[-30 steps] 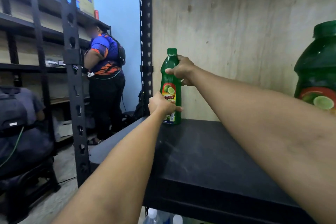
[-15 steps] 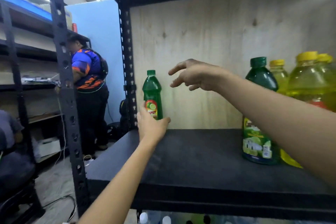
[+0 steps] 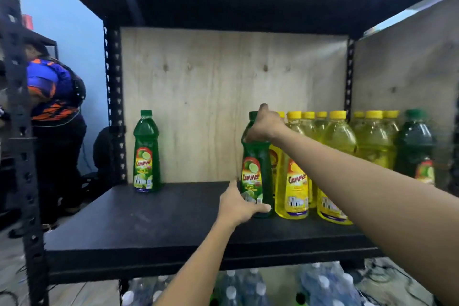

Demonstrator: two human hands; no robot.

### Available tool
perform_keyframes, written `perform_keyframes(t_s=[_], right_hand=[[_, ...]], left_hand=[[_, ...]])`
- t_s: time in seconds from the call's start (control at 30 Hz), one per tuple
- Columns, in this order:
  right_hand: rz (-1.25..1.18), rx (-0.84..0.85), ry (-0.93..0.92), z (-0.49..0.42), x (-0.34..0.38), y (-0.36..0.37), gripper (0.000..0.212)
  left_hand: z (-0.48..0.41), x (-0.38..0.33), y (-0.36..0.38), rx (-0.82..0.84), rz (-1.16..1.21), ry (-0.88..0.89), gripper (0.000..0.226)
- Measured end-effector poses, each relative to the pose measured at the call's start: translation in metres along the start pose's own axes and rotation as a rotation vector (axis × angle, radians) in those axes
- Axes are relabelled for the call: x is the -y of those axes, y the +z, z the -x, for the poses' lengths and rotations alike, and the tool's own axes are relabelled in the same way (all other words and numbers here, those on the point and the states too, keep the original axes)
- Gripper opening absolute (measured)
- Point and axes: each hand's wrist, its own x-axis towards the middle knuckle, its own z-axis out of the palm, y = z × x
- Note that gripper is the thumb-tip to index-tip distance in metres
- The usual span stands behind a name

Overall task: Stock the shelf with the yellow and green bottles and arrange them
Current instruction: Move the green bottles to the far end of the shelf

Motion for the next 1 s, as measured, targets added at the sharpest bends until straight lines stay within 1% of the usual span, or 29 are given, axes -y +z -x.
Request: perform_keyframes(t_s=[0.07,0.17,0.3,0.4,0.47,0.53,0.6,0.63,0.73,0.87,0.93,1.0], right_hand=[[-0.059,0.04,0.025,-0.001,-0.008,0.009,0.091],[-0.142,-0.024,0.026,-0.003,-0.017,0.02,0.074],[-0.349,-0.01,0.007,-0.007,-0.014,0.024,0.062],[-0.483,0.013,-0.1,-0.003,0.01,0.034,0.041],[-0.589,0.065,-0.17,0.005,0.038,0.046,0.037],[-0.645,0.098,-0.201,0.007,0.071,0.066,0.045],[-0.663,0.141,-0.232,0.006,0.106,0.088,0.059],[-0.666,0.165,-0.243,0.004,0.122,0.099,0.063],[-0.656,0.222,-0.279,-0.003,0.161,0.127,0.064],[-0.617,0.237,-0.306,-0.017,0.196,0.152,0.074],[-0.595,0.234,-0.338,-0.022,0.207,0.162,0.084],[-0.57,0.234,-0.363,-0.023,0.215,0.17,0.086]], left_hand=[[-0.003,-0.001,0.011,-0.028,-0.031,0.002,0.088],[-0.007,0.0,0.021,-0.127,-0.056,0.019,0.075],[-0.001,0.0,0.008,-0.242,-0.091,0.073,0.07],[-0.003,0.013,-0.037,-0.338,-0.161,0.106,0.073],[-0.005,0.028,-0.074,-0.41,-0.231,0.097,0.077],[-0.007,0.045,-0.11,-0.47,-0.278,0.08,0.076],[-0.011,0.062,-0.141,-0.519,-0.292,0.041,0.068],[-0.014,0.071,-0.154,-0.552,-0.288,0.02,0.066],[-0.028,0.094,-0.182,-0.63,-0.293,-0.03,0.06],[-0.046,0.111,-0.207,-0.652,-0.27,-0.065,0.057],[-0.051,0.116,-0.214,-0.663,-0.254,-0.081,0.059],[-0.054,0.121,-0.219,-0.667,-0.25,-0.091,0.061]])
